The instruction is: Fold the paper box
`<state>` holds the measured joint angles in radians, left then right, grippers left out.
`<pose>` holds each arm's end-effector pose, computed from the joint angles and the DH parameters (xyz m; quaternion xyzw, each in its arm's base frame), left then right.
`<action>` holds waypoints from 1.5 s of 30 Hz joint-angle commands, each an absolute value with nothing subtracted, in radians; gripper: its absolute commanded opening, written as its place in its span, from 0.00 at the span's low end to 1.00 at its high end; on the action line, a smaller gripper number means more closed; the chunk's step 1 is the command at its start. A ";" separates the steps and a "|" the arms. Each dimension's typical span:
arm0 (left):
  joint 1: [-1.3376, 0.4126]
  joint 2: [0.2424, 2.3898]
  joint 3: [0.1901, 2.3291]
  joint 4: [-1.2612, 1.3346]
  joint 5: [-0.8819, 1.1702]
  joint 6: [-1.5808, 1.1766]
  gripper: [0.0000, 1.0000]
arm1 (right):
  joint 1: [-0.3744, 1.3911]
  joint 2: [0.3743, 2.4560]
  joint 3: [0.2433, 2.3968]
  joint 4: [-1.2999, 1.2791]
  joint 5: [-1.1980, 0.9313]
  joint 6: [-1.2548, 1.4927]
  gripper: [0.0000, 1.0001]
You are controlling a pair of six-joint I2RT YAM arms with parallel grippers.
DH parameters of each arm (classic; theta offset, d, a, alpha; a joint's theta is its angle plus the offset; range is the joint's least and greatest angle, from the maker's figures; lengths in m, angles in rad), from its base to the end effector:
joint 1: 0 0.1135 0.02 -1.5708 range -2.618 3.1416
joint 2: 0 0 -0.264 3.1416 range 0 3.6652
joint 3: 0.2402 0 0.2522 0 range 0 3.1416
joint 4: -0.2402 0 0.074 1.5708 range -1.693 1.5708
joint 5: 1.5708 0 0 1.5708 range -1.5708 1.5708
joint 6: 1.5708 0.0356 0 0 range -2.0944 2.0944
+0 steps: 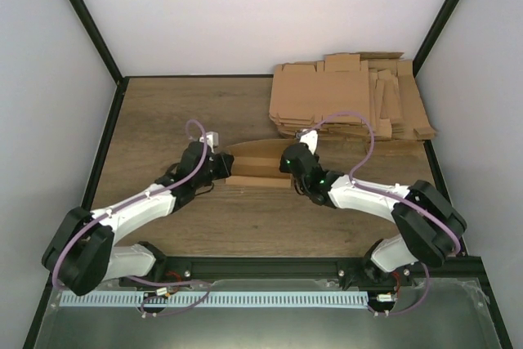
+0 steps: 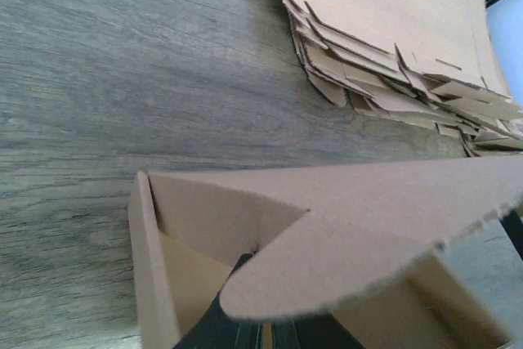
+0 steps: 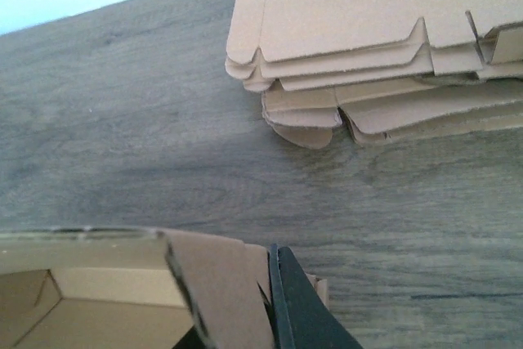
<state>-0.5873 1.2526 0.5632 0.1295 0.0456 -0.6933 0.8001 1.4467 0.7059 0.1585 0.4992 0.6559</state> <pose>0.2134 -0.1440 0.1965 -0.0353 0.8741 -0.3052 0.3763 0.2188 0.2008 0.1965 0.0554 0.8593 0.1435 0.4878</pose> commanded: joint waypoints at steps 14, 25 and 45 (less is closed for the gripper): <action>-0.615 1.257 0.663 -0.094 0.178 -0.632 0.08 | 0.853 1.484 0.768 -0.096 0.309 0.725 0.01; -0.615 1.143 0.728 -0.329 0.156 -0.540 0.68 | 0.854 1.464 0.691 -0.050 0.323 0.669 0.01; -0.615 1.175 1.189 -0.752 0.260 -0.035 1.00 | 0.853 1.416 0.573 0.104 0.298 0.504 0.01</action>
<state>-0.6125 1.1118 1.1473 -0.7010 0.2134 -0.1783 0.8330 1.3991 0.6254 0.2054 0.3592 0.5449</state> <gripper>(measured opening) 0.999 0.031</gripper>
